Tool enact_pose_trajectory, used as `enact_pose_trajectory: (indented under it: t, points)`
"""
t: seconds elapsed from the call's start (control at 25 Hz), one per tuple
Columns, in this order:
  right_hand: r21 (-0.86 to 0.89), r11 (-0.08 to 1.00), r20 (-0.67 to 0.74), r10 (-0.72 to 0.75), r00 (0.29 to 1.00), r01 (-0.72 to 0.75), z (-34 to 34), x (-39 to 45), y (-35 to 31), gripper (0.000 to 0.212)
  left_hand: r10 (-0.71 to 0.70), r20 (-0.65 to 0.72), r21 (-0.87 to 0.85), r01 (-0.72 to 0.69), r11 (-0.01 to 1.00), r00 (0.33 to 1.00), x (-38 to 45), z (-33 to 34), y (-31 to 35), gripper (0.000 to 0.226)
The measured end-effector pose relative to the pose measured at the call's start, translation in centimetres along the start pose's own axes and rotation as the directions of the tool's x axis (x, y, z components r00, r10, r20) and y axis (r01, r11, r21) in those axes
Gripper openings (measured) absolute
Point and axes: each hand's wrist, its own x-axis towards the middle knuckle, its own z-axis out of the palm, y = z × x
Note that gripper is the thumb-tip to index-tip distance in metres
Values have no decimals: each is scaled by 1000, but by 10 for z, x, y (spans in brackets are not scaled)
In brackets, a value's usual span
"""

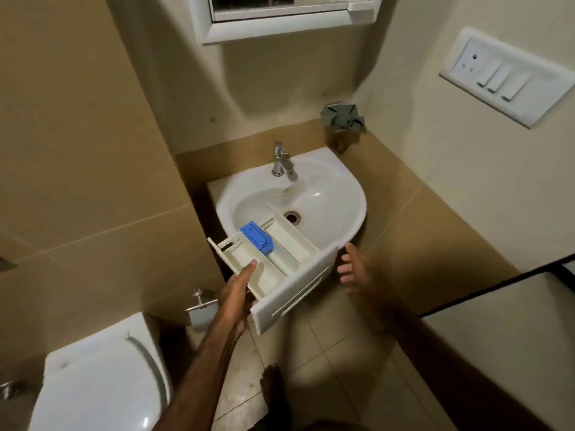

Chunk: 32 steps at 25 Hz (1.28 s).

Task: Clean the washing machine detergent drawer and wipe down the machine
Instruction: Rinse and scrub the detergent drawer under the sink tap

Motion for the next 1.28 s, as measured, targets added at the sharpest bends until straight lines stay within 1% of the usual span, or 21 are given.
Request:
enact_pose_trajectory:
  t: [0.04, 0.12, 0.24, 0.4, 0.52, 0.6, 0.64, 0.72, 0.76, 0.8, 0.84, 0.88, 0.92, 0.96, 1.0, 1.04, 1.08, 1.12, 1.16, 1.2, 1.28]
  points:
    - [52, 998, 12, 42, 999, -42, 5, -8, -3, 52, 6, -6, -39, -6, 999, 1000, 11, 6, 1, 65]
    - [95, 992, 104, 70, 992, -80, 19, -19, -12, 49, 19, 2, -89, -18, 996, 1000, 31, 23, 3, 55]
    - [24, 999, 211, 20, 977, -26, 40, -12, -26, 53, 51, 15, -137, -48, 989, 999, 45, 48, 1, 53]
    - [17, 997, 140, -78, 987, 76, 59, 32, -55, 49, 60, 1, -107, -60, 992, 998, 62, 82, 5, 48]
    - [-62, 983, 117, -164, 980, 172, 55, 75, -74, 53, -29, 9, -55, 29, 998, 1000, 78, 100, 10, 60]
    - [-123, 976, 160, -162, 974, 182, 45, 104, -93, 52, -128, 35, 38, 127, 991, 991, 88, 108, 21, 64]
    - [-140, 974, 179, -152, 972, 178, 41, 119, -101, 49, -196, 61, 147, 185, 972, 979, 88, 112, 32, 63]
    - [-167, 971, 216, -135, 967, 173, 32, 146, -116, 44, -325, 82, 429, 261, 865, 942, 85, 116, 55, 68]
    - [-177, 969, 245, -129, 961, 175, 27, 160, -121, 43, -335, 52, 527, 259, 809, 941, 85, 119, 66, 70]
    - [-183, 967, 278, -123, 953, 178, 24, 172, -125, 41, -283, 17, 579, 222, 785, 959, 86, 124, 79, 67]
    - [-186, 967, 313, -111, 943, 175, 21, 182, -129, 39, -174, -21, 589, 152, 794, 985, 90, 128, 90, 58]
    - [-194, 967, 342, -93, 935, 168, 19, 192, -132, 37, -26, -58, 595, 55, 802, 998, 98, 131, 100, 46]
    - [-205, 964, 369, -82, 926, 167, 17, 201, -136, 33, 146, -83, 629, -62, 775, 986, 109, 134, 111, 36]
    - [-218, 961, 398, -74, 914, 173, 15, 210, -139, 29, 322, -86, 705, -171, 689, 943, 122, 138, 122, 33]
    - [-232, 955, 423, -73, 903, 187, 14, 218, -142, 25, 476, -52, 812, -240, 532, 878, 136, 140, 133, 32]
    - [-237, 951, 444, -76, 893, 199, 13, 224, -145, 21, 579, 15, 903, -259, 342, 815, 149, 141, 142, 31]
    - [-246, 946, 460, -79, 885, 213, 13, 228, -147, 19, 637, 96, 954, -253, 159, 764, 162, 143, 151, 28]
    - [-250, 941, 474, -87, 876, 229, 12, 232, -148, 19, 659, 178, 968, -251, 16, 731, 176, 146, 160, 26]
    - [-256, 935, 489, -94, 867, 246, 11, 235, -151, 21, 657, 252, 962, -258, -90, 711, 192, 149, 168, 27]
    - [-265, 928, 501, -101, 860, 264, 10, 237, -154, 23, 638, 325, 945, -263, -194, 698, 207, 153, 174, 32]
    - [-295, 907, 519, -114, 847, 302, 10, 243, -159, 25, 560, 483, 859, -240, -452, 673, 240, 155, 183, 43]
